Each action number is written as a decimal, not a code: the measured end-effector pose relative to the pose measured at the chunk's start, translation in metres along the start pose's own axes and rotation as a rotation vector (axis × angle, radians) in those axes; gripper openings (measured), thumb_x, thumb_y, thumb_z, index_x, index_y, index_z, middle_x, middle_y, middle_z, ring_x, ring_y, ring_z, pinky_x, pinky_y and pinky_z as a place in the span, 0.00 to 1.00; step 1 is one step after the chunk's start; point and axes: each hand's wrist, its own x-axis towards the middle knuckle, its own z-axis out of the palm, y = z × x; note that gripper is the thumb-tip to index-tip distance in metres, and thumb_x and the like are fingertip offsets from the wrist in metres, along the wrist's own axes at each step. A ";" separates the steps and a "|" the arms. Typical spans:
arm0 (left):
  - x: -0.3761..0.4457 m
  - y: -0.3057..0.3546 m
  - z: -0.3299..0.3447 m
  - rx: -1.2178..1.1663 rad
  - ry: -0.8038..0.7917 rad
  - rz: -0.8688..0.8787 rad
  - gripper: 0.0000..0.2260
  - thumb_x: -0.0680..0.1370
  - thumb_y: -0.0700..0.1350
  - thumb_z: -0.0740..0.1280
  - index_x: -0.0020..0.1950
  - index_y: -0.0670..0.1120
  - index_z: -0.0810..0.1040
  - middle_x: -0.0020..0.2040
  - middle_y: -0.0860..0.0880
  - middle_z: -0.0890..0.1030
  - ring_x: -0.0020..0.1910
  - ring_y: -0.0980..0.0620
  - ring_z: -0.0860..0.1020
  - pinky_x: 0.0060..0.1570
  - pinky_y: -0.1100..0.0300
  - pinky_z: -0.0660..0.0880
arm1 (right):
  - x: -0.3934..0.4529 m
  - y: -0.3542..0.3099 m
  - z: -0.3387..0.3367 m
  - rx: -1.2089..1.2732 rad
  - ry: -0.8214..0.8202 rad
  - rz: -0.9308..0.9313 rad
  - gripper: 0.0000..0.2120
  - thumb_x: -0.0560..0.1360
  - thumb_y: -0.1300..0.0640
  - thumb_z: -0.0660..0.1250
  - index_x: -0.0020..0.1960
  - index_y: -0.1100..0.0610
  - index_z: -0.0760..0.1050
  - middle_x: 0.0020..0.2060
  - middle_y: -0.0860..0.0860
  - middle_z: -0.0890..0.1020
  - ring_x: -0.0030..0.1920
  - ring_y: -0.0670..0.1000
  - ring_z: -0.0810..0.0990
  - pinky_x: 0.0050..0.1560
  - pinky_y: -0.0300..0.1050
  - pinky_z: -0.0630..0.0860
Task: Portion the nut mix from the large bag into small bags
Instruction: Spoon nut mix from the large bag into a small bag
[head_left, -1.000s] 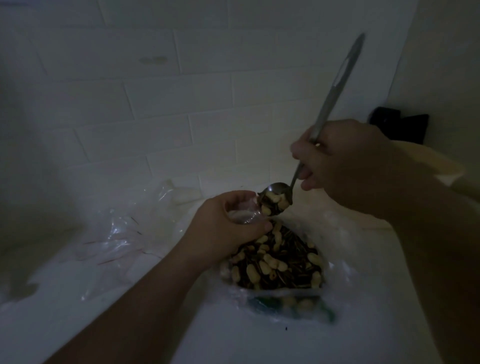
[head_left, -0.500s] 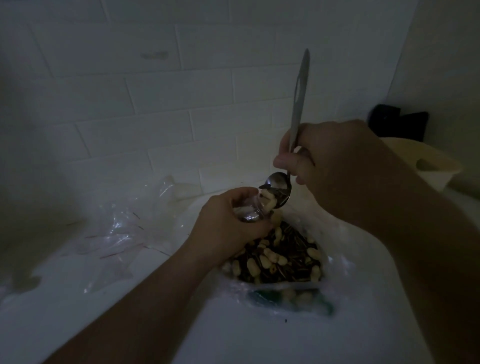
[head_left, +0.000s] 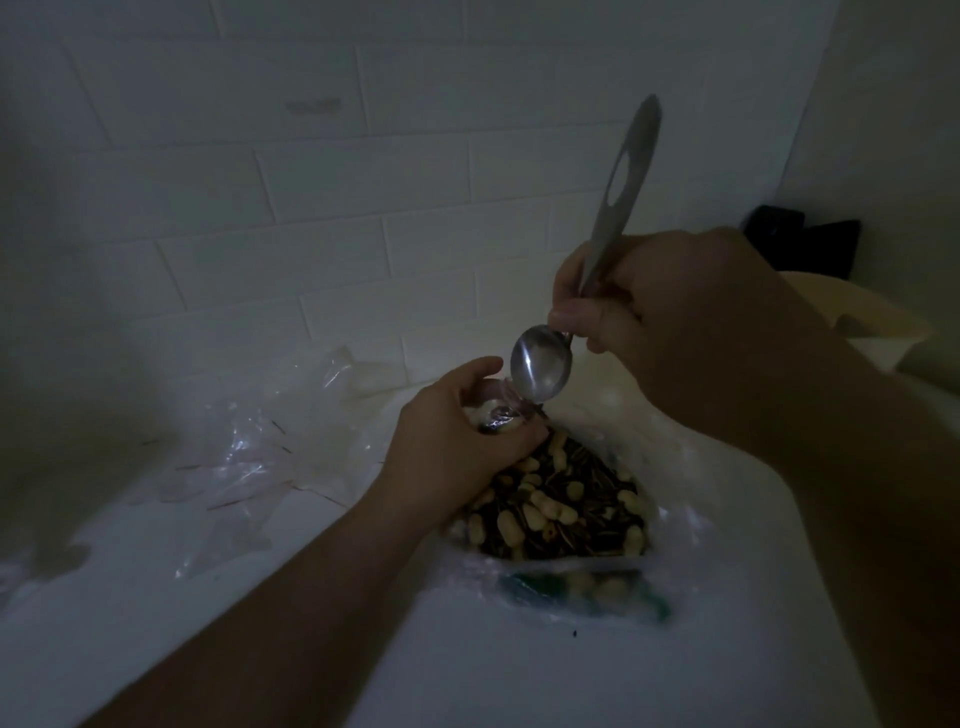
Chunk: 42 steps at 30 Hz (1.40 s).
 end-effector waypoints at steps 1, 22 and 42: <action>0.000 -0.001 0.001 -0.008 0.003 0.007 0.35 0.67 0.56 0.83 0.72 0.56 0.77 0.51 0.66 0.82 0.59 0.65 0.79 0.65 0.57 0.77 | 0.000 0.000 0.000 -0.008 0.017 -0.022 0.08 0.80 0.51 0.68 0.52 0.54 0.82 0.42 0.49 0.84 0.44 0.50 0.83 0.54 0.42 0.75; 0.007 -0.004 -0.030 -0.387 -0.058 -0.005 0.37 0.74 0.41 0.79 0.80 0.52 0.68 0.60 0.55 0.86 0.61 0.57 0.83 0.63 0.53 0.79 | -0.044 0.037 0.012 0.159 0.072 0.212 0.13 0.73 0.36 0.54 0.43 0.41 0.72 0.32 0.42 0.82 0.37 0.35 0.82 0.37 0.27 0.72; 0.005 -0.006 -0.025 -0.427 -0.100 -0.152 0.18 0.76 0.43 0.77 0.65 0.47 0.82 0.43 0.54 0.88 0.40 0.63 0.83 0.37 0.73 0.75 | -0.060 0.053 0.039 0.031 0.378 0.093 0.11 0.84 0.45 0.54 0.49 0.47 0.72 0.35 0.41 0.76 0.36 0.39 0.76 0.41 0.25 0.69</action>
